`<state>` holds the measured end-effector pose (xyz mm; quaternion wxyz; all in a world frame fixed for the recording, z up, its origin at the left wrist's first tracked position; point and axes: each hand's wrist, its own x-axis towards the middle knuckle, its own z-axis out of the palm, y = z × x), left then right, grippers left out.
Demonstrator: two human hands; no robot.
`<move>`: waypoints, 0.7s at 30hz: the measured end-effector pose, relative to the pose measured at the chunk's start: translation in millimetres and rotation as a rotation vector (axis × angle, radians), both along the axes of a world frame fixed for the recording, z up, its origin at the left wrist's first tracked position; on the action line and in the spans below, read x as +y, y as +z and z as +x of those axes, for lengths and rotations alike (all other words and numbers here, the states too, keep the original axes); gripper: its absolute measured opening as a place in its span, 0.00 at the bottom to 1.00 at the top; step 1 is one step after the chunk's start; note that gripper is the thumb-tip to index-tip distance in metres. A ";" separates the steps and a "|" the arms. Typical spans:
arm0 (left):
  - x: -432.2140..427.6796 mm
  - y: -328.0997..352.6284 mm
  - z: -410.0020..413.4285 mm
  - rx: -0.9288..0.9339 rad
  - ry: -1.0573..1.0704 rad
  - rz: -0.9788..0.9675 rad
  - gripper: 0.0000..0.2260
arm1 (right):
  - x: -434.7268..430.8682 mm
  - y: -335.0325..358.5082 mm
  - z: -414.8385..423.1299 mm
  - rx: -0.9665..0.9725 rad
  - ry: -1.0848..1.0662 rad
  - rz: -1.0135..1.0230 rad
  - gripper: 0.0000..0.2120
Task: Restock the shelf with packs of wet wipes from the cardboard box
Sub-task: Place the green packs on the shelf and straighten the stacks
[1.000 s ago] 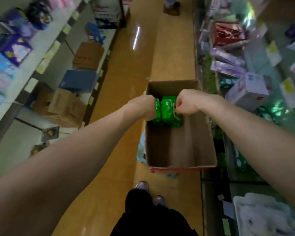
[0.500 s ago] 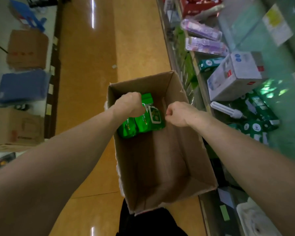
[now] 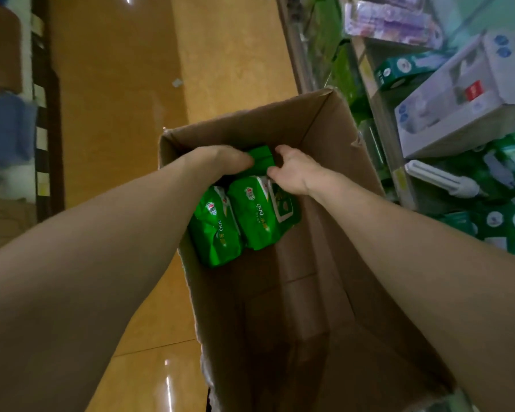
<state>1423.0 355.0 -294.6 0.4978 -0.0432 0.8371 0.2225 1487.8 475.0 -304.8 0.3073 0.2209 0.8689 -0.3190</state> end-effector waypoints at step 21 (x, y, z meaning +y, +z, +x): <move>-6.2 -4.2 0.9 0.023 0.076 0.124 0.18 | -2.8 -11.6 -17.8 0.139 -0.252 -0.062 0.09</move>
